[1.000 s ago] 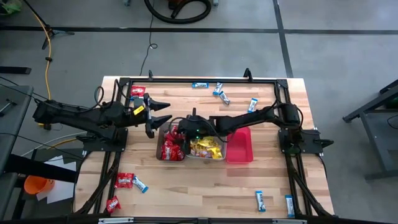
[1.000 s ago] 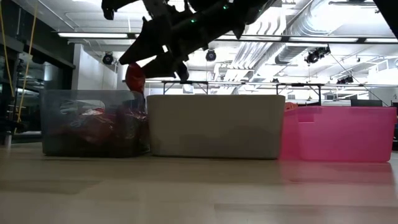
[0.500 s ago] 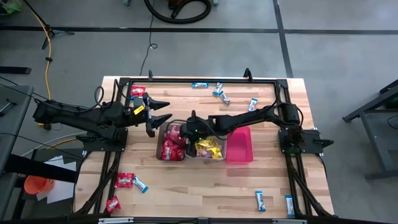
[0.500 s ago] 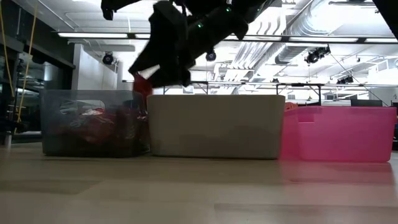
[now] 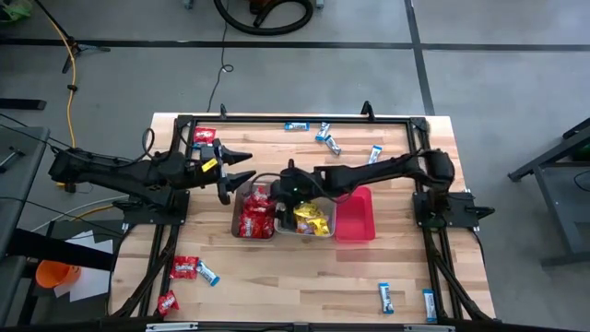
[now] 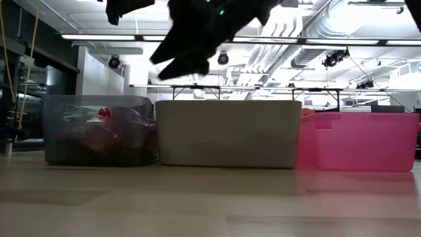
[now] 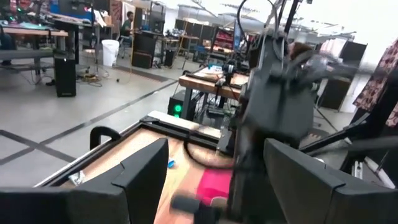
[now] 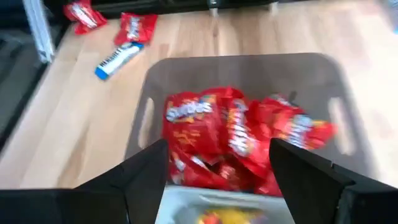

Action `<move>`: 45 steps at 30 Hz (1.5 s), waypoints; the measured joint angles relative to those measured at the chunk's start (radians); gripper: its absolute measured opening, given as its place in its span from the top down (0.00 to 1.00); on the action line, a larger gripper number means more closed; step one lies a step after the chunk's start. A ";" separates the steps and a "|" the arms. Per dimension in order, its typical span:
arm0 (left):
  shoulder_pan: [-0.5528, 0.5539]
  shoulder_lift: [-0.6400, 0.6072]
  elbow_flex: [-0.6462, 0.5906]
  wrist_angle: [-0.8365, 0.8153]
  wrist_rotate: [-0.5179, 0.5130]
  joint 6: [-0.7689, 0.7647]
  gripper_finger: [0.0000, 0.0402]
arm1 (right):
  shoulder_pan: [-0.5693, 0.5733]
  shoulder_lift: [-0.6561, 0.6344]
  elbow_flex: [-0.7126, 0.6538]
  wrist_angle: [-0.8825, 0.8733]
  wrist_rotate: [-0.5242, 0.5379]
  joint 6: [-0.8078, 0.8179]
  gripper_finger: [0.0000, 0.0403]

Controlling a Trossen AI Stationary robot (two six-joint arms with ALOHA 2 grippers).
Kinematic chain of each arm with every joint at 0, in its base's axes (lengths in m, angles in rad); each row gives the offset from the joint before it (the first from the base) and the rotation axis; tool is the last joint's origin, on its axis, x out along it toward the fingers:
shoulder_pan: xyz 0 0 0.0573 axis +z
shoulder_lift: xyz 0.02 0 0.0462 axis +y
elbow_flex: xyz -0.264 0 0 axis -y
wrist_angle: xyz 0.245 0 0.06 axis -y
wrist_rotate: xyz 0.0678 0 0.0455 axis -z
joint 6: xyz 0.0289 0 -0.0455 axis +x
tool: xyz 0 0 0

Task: Sort candy
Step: Put the red candy into the black bin

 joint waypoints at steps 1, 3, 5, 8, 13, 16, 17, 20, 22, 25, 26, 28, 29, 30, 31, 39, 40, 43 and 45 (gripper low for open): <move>0.000 0.000 0.000 0.000 0.000 0.000 0.37 | -0.003 -0.022 0.000 -0.028 0.016 -0.020 0.32; 0.000 0.000 0.000 0.000 0.000 0.000 0.37 | -0.014 -0.072 0.000 -0.106 0.054 -0.059 0.32; 0.000 0.000 0.000 -0.001 0.000 0.000 0.37 | -0.033 -0.134 -0.002 -0.213 0.098 -0.084 0.32; 0.000 0.000 0.000 -0.005 0.000 -0.015 0.37 | -0.064 -0.244 -0.047 -0.332 0.154 -0.091 0.32; 0.001 0.006 0.000 -0.081 0.008 -0.088 0.37 | -0.091 -0.511 -0.287 -0.359 0.246 0.020 0.32; -0.001 0.014 0.001 -0.139 0.015 -0.122 0.37 | -0.085 -0.691 -0.464 -0.305 0.304 0.155 0.32; -0.001 0.026 0.015 -0.168 0.019 -0.159 0.37 | -0.078 -0.750 -0.520 -0.285 0.313 0.214 0.32; 0.000 0.094 0.110 -0.348 0.093 -0.267 0.37 | -0.055 -0.893 -0.655 -0.208 0.351 0.386 0.32; -0.007 0.173 0.209 -0.524 0.191 -0.272 0.37 | -0.039 -0.965 -0.728 -0.166 0.393 0.465 0.32; -0.058 0.306 0.351 -0.865 0.359 -0.296 0.37 | -0.026 -1.034 -0.804 -0.108 0.449 0.527 0.32; -0.080 0.350 0.389 -0.981 0.407 -0.317 0.37 | -0.024 -1.048 -0.820 -0.097 0.461 0.540 0.32; -0.137 0.424 0.436 -1.200 0.481 -0.362 0.37 | -0.024 -1.057 -0.837 -0.092 0.466 0.546 0.32; -0.172 0.450 0.442 -1.277 0.510 -0.395 0.37 | -0.024 -1.057 -0.840 -0.093 0.466 0.545 0.32; -0.211 0.470 0.441 -1.330 0.526 -0.437 0.37 | -0.024 -1.057 -0.841 -0.094 0.467 0.541 0.32; -0.253 0.487 0.436 -1.371 0.532 -0.491 0.37 | -0.024 -1.054 -0.841 -0.090 0.467 0.540 0.32; -0.554 0.508 0.251 -1.158 0.651 -0.987 0.37 | -0.024 -1.045 -0.841 -0.092 0.467 0.506 0.32; -0.581 0.512 0.230 -1.120 0.672 -1.027 0.37 | -0.024 -1.045 -0.841 -0.093 0.467 0.500 0.32; -0.645 0.527 0.177 -1.067 0.695 -1.095 0.37 | -0.024 -1.045 -0.841 -0.093 0.467 0.492 0.32; -0.673 0.548 0.150 -1.059 0.695 -1.106 0.37 | -0.024 -1.045 -0.841 -0.096 0.467 0.492 0.32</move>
